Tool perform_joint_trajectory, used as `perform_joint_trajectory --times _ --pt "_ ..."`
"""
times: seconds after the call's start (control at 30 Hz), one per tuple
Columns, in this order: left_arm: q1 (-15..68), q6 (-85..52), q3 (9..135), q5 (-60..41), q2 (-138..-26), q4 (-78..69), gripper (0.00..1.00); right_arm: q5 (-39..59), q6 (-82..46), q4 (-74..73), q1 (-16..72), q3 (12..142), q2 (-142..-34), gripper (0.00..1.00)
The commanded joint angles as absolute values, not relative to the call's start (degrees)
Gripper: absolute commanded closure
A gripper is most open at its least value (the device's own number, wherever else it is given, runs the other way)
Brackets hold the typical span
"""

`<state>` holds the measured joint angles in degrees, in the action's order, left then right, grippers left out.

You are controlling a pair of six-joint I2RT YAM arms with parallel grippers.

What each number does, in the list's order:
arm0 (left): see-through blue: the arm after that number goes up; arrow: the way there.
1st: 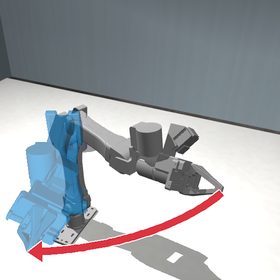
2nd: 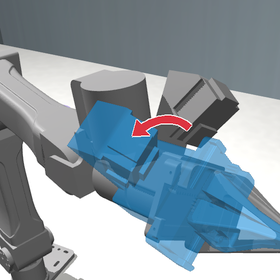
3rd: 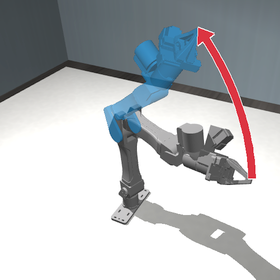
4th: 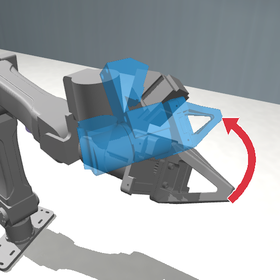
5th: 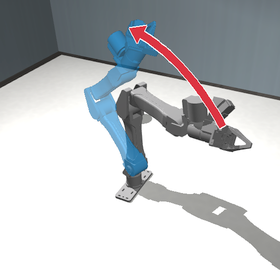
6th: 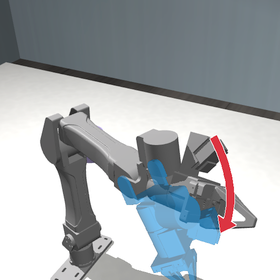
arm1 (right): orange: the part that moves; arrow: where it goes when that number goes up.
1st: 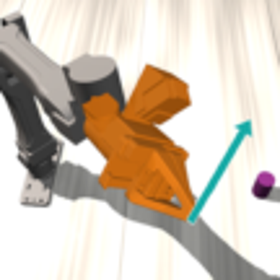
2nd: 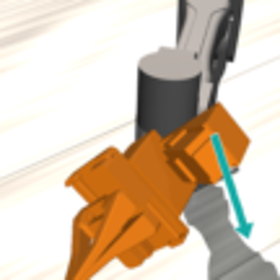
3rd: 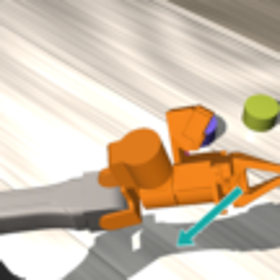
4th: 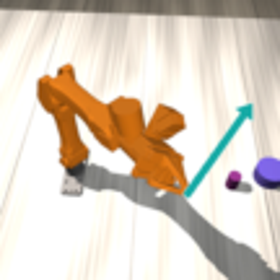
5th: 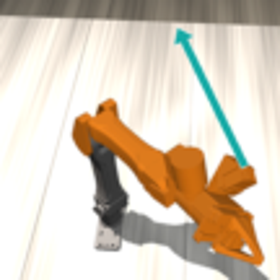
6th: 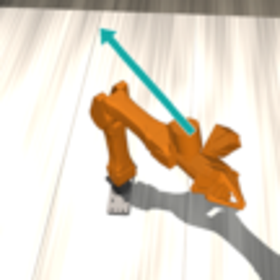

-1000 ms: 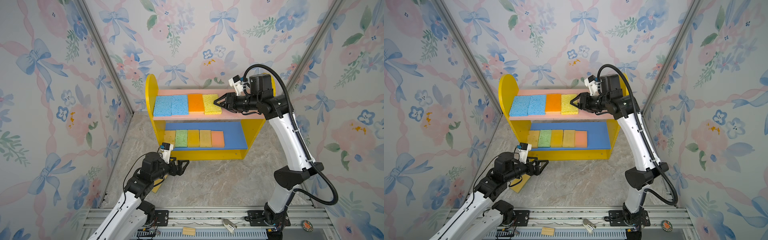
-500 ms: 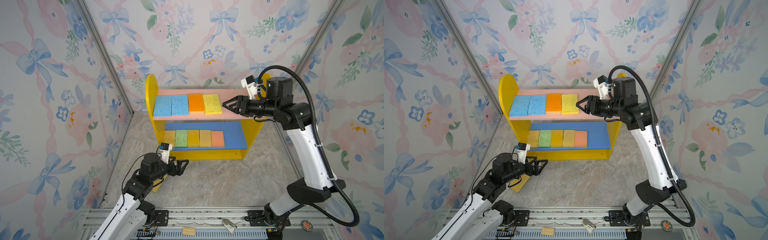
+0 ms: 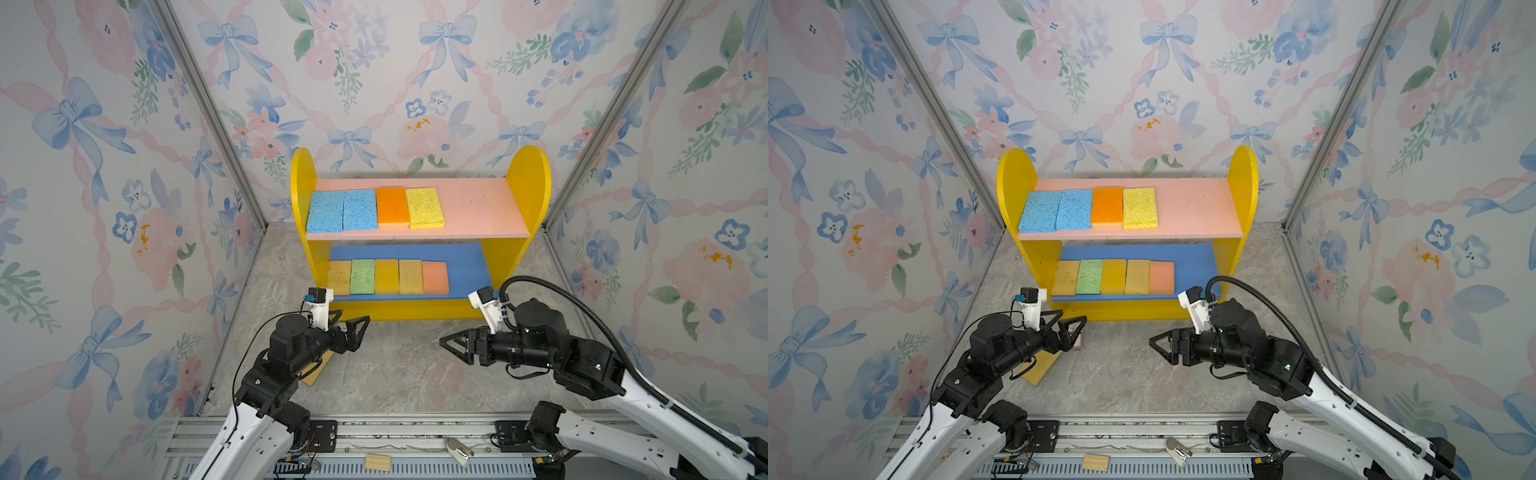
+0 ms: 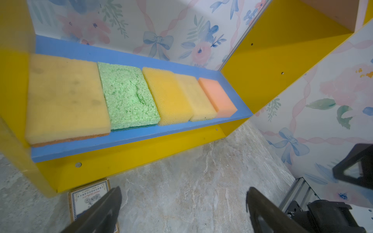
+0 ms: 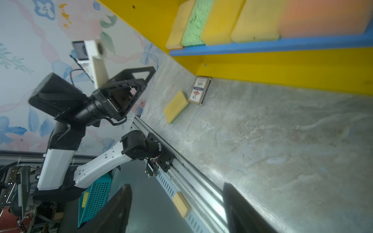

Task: Place and organize the cleaning sponges onto the shelf
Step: 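Reach the right gripper across to the green-backed yellow sponge on the floor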

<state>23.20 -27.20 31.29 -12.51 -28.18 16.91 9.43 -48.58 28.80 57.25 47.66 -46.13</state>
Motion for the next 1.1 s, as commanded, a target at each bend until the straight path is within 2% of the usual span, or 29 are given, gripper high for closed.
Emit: perform_joint_trajectory --times 0.0,0.07,0.3,0.53,0.87,1.07 --pt "22.68 -27.07 31.6 -7.78 -25.07 17.4 0.02 -2.98 -59.83 12.17 64.38 39.06 -49.73 0.27" --pt "22.71 -27.11 31.33 -6.57 -22.47 17.35 0.02 -5.84 -61.8 5.44 68.0 37.02 -55.63 0.27" --pt "22.71 -27.07 31.05 -2.72 -11.77 17.4 0.02 -8.88 -64.27 -7.49 75.31 48.11 -83.53 0.26" --pt "22.84 -26.73 31.07 -1.65 -8.79 17.35 0.02 -6.77 -74.51 -20.51 76.77 59.59 -105.78 0.27" --pt "22.83 -26.5 31.04 -2.01 -8.0 17.41 0.02 -7.62 -83.48 -21.41 76.52 71.81 -121.69 0.34" --pt "22.79 -26.63 31.05 -1.94 -7.33 17.35 0.02 -9.7 -86.3 -14.63 76.28 78.59 -126.91 0.37"
